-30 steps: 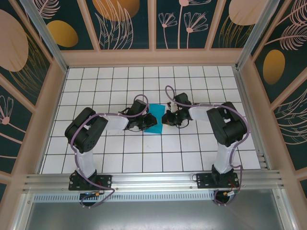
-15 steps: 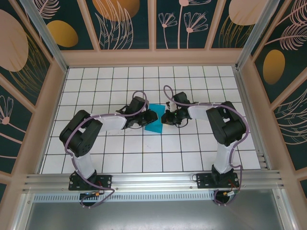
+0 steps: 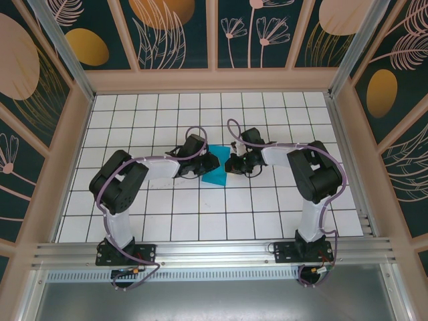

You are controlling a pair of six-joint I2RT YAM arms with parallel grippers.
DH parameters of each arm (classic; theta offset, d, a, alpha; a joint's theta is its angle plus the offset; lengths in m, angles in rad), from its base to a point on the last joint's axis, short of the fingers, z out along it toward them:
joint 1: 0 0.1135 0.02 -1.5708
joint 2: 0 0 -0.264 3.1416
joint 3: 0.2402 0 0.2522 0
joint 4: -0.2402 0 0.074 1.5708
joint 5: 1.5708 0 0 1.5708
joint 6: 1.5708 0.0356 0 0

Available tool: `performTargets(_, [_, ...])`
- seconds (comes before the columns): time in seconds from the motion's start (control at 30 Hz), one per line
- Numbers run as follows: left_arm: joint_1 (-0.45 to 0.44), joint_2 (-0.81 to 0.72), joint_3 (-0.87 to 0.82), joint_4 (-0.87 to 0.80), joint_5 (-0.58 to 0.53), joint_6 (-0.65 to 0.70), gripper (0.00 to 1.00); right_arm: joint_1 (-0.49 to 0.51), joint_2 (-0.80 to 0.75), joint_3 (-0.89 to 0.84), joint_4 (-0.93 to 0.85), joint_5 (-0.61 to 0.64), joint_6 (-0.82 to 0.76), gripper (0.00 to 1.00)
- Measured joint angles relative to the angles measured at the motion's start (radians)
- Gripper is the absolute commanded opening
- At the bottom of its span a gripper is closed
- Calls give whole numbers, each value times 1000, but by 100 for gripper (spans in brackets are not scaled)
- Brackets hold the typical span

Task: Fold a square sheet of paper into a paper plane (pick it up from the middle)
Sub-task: Fold the triangle a second time at the center of the table.

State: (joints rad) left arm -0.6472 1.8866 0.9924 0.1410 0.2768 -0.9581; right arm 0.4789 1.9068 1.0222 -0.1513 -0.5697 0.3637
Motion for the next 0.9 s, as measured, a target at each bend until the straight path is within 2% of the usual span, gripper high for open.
performTargets(0.3, [1, 24, 19, -53, -46, 11, 27, 8, 1, 6, -14, 23, -26, 9])
performTargets(0.6, [11, 25, 19, -48, -34, 22, 35, 12, 0, 8, -18, 36, -30, 8])
performTargets(0.9, [38, 24, 21, -36, 7, 30, 49, 16, -2, 8, -18, 47, -42, 8])
